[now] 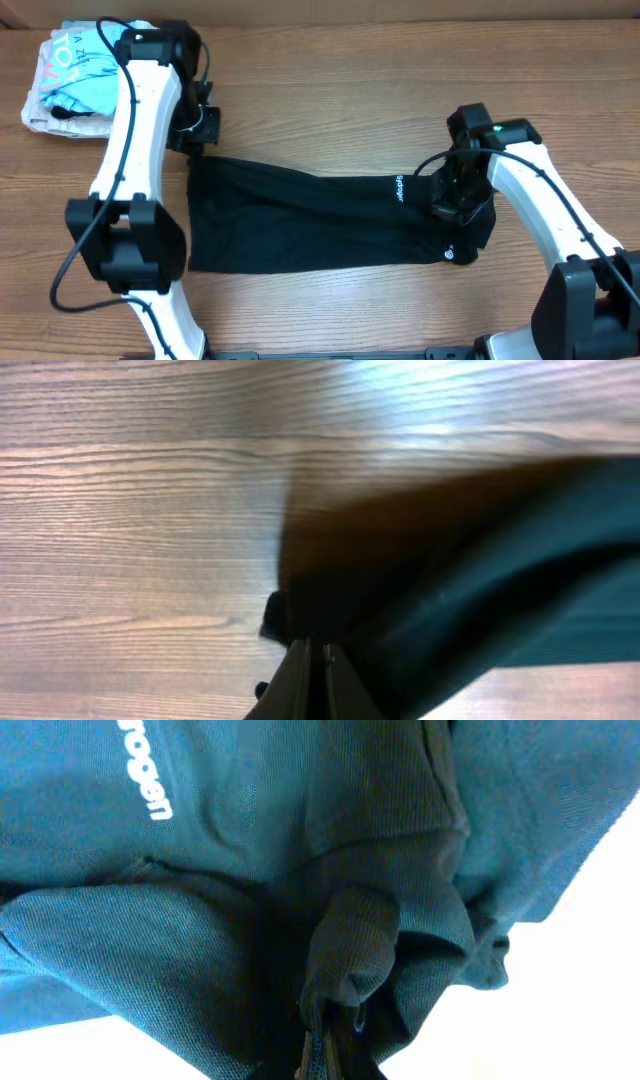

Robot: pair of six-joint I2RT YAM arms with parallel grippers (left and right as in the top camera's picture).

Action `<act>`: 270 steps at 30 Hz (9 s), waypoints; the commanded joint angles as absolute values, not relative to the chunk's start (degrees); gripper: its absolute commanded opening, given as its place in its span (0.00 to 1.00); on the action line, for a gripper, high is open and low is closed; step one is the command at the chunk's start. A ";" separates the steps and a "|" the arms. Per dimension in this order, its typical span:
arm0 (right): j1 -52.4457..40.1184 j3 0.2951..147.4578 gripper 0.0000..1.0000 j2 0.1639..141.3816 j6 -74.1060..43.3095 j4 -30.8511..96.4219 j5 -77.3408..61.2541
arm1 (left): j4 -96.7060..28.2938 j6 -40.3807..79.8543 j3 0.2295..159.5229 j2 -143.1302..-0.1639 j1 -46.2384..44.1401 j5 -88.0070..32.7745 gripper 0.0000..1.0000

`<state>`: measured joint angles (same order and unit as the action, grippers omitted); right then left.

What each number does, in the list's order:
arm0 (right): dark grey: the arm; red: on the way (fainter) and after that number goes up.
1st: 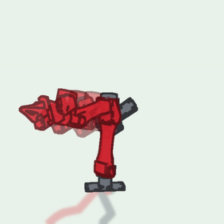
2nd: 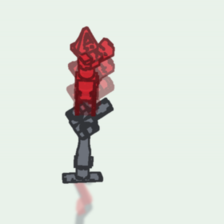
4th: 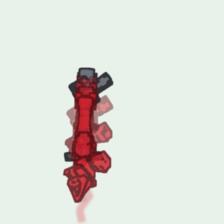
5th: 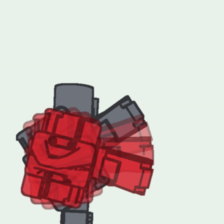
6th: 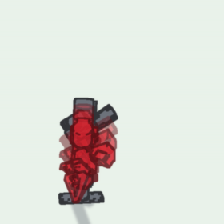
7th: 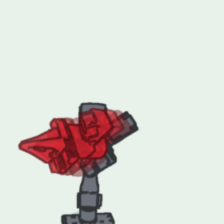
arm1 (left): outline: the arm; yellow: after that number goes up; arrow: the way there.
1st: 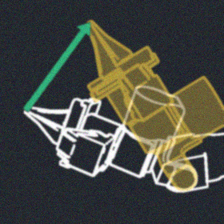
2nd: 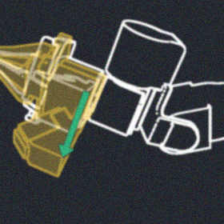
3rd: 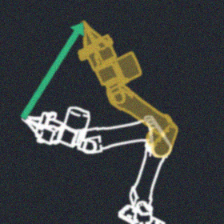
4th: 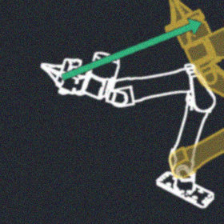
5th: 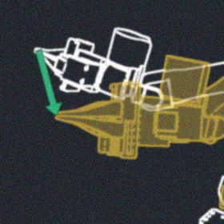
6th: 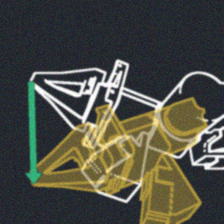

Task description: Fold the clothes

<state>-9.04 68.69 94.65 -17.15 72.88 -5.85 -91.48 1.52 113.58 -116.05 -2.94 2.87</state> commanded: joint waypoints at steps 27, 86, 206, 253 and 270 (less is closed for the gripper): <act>2.48 63.96 0.04 93.17 -15.00 67.44 -7.84 | -75.79 13.87 79.61 -115.00 -4.51 12.99 0.04; 2.66 63.96 0.72 93.23 -13.32 61.19 -8.69 | -66.72 2.44 86.21 -114.19 5.93 11.11 0.04; -8.62 47.20 0.69 100.84 -21.87 37.95 -5.15 | -82.41 7.88 112.25 -114.21 -10.57 7.86 1.00; -28.67 84.33 0.04 97.95 -21.26 64.07 -16.60 | -75.50 7.70 112.25 -114.21 -7.46 9.39 1.00; -38.87 95.55 0.64 104.20 -16.99 64.66 -26.55 | -74.11 7.70 112.25 -114.21 -4.03 9.15 1.00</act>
